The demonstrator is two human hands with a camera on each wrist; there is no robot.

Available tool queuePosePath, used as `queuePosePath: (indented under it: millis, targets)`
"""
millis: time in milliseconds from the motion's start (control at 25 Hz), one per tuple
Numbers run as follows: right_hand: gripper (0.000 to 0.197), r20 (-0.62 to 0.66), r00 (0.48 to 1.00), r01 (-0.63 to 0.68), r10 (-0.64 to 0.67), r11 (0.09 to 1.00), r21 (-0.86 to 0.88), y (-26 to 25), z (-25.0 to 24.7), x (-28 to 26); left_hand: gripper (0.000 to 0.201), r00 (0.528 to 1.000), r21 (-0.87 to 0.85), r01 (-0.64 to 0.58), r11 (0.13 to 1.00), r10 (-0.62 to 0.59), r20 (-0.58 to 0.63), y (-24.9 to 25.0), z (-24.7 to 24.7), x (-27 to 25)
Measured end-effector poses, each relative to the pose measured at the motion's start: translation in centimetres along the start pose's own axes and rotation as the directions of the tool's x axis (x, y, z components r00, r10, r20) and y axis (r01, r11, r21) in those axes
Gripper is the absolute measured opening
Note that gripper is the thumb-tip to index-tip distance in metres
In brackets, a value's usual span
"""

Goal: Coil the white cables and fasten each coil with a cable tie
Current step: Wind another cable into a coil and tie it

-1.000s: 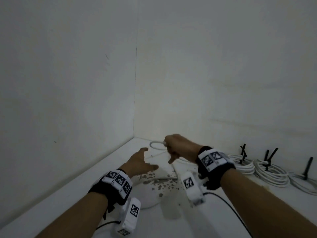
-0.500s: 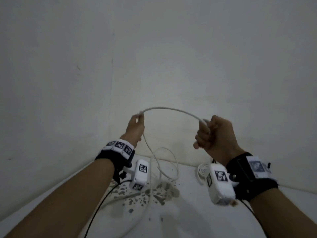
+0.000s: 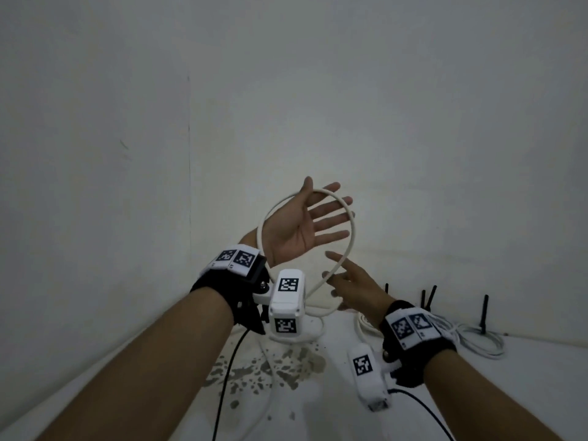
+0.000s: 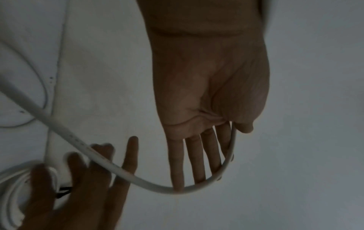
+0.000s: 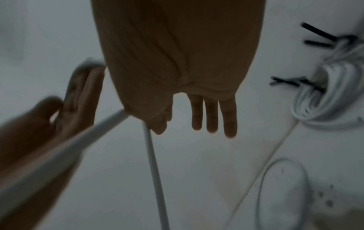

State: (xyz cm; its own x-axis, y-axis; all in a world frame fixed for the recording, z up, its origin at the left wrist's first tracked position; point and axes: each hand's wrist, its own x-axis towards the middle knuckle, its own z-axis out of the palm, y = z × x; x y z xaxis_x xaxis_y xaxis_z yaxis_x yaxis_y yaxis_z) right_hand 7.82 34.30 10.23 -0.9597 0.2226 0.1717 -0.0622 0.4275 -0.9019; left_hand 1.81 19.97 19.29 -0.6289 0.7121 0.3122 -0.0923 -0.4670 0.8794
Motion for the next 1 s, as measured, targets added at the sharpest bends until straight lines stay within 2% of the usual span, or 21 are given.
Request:
queuePosePath:
  millis: [40, 80, 160, 200, 240, 320, 360, 440, 520, 600, 680, 720, 800, 840, 880, 920, 960, 1000]
  targets:
    - [0.029, 0.008, 1.000, -0.021, 0.020, 0.986, 0.163, -0.3, -0.4, -0.4, 0.057, 0.999, 0.019, 0.037, 0.999, -0.037, 0.003, -0.3, -0.4, -0.4]
    - [0.025, 0.077, 0.996, -0.060, 0.035, 0.934, 0.352, -0.5, -0.9, -0.8, 0.057, 0.997, 0.057, 0.076, 0.995, -0.076, -0.003, -0.7, -0.9, -0.8]
    - [0.039, 0.249, 0.968, -0.160, -0.013, 0.732, 0.662, -1.2, -1.6, -2.0, 0.055, 0.990, 0.159, 0.144, 0.977, -0.142, -0.022, -1.6, -2.0, -1.4]
    - [0.045, 0.260, 0.965, -0.163, -0.040, 0.684, 0.711, -1.6, -2.0, -2.3, 0.054, 0.985, 0.202, 0.171, 0.964, -0.167, -0.039, -2.0, -2.5, -1.5]
    - [0.046, 0.205, 0.978, -0.125, -0.033, 0.693, 0.710, -2.0, -2.5, -2.2, 0.053, 0.980, 0.250, 0.200, 0.948, -0.191, -0.060, -2.4, -2.9, -1.7]
    - [0.042, -0.033, 0.999, 0.029, -0.010, 0.778, 0.627, -2.6, -3.5, -1.6, 0.050, 0.954, 0.373, 0.301, 0.878, -0.278, -0.113, -3.2, -3.6, -2.2]
    - [0.041, -0.170, 0.985, 0.101, -0.003, 0.815, 0.570, -2.7, -4.3, -1.1, 0.051, 0.928, 0.402, 0.371, 0.837, -0.349, -0.130, -3.6, -3.9, -2.5]
    - [0.043, -0.411, 0.911, 0.209, -0.036, 0.899, 0.384, -2.5, -6.4, 0.0, 0.062, 0.883, 0.319, 0.467, 0.824, -0.455, -0.116, -4.6, -4.7, -3.0]
    - [0.047, -0.587, 0.806, 0.211, -0.082, 0.965, 0.155, -1.9, -8.8, 0.9, 0.071, 0.877, 0.187, 0.481, 0.857, -0.468, -0.110, -5.7, -5.4, -3.4]
    - [0.049, -0.717, 0.687, 0.175, -0.119, 0.984, 0.005, -1.6, -10.9, 1.4, 0.054, 0.870, 0.208, 0.493, 0.845, -0.478, -0.120, -7.0, -5.6, -3.9]
    - [0.050, -0.789, 0.599, 0.173, -0.135, 0.984, -0.037, -1.5, -12.4, 1.6, 0.035, 0.875, 0.242, 0.483, 0.842, -0.453, -0.172, -8.6, -5.8, -3.9]
    - [0.050, -0.810, 0.563, 0.172, -0.160, 0.982, -0.075, -1.5, -12.7, 1.5, 0.030, 0.884, 0.195, 0.456, 0.868, -0.419, -0.206, -9.2, -5.9, -3.7]
    - [0.048, -0.809, 0.496, 0.155, -0.314, 0.949, -0.274, -0.9, -12.7, 0.5, 0.027, 0.905, -0.054, 0.344, 0.937, -0.347, -0.248, -10.0, -6.0, -2.8]
    - [0.045, -0.753, 0.509, 0.141, -0.417, 0.903, -0.405, -0.5, -12.3, -0.3, 0.027, 0.916, -0.197, 0.265, 0.944, -0.310, -0.256, -10.0, -5.9, -2.3]
    - [0.043, -0.630, 0.599, 0.122, -0.495, 0.834, -0.538, -0.1, -11.6, -1.3, 0.024, 0.928, -0.317, 0.182, 0.931, -0.269, -0.259, -10.0, -5.6, -1.8]
    - [0.042, -0.450, 0.744, 0.099, -0.494, 0.748, -0.657, 0.2, -10.7, -2.3, 0.020, 0.938, -0.396, 0.104, 0.912, -0.223, -0.267, -9.9, -5.2, -1.3]
    - [0.041, -0.250, 0.882, 0.084, -0.400, 0.655, -0.751, 0.5, -9.9, -3.3, 0.018, 0.944, -0.436, 0.032, 0.899, -0.171, -0.282, -9.9, -4.8, -0.8]
    - [0.040, -0.066, 0.968, 0.087, -0.242, 0.571, -0.816, 0.9, -9.0, -4.3, 0.019, 0.946, -0.448, -0.023, 0.894, -0.125, -0.300, -10.0, -4.3, -0.4]
